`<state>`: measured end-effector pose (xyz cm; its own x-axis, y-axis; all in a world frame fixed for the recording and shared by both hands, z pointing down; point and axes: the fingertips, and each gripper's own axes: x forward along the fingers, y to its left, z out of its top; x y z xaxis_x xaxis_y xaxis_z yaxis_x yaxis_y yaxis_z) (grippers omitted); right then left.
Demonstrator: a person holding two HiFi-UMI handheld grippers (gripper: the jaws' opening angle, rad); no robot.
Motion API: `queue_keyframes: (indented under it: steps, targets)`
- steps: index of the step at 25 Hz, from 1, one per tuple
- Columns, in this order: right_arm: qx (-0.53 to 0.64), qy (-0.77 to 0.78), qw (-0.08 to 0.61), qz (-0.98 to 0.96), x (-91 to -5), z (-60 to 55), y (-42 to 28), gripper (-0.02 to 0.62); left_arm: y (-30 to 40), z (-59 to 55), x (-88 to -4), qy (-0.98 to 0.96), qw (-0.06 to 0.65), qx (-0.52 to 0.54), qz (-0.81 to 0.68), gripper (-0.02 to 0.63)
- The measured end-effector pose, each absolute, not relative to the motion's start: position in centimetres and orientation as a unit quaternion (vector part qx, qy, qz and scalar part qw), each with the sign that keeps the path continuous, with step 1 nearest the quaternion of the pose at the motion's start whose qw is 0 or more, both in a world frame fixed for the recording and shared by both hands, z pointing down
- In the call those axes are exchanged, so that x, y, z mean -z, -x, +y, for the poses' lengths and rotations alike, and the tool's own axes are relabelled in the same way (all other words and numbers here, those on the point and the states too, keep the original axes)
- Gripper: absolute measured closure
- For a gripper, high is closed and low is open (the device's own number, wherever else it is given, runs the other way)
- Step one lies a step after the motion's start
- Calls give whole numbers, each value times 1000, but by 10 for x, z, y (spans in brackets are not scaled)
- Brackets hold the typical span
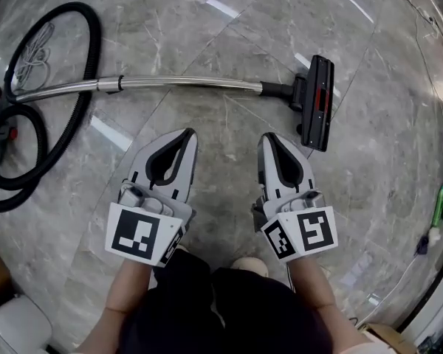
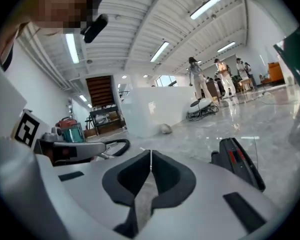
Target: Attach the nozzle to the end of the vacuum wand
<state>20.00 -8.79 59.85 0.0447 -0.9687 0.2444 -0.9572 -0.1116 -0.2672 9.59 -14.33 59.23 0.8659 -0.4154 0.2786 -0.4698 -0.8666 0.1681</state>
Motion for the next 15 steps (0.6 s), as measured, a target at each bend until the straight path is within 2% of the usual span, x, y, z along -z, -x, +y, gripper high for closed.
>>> queue_keyframes:
  steps: [8, 15]
  targets:
    - [175, 704, -16, 688, -616, -79, -159, 578, -110, -115, -619, -963, 79, -147, -210, 595]
    - [165, 718, -27, 676, -617, -79, -174, 579, -117, -104, -623, -966, 78, -148, -196, 596]
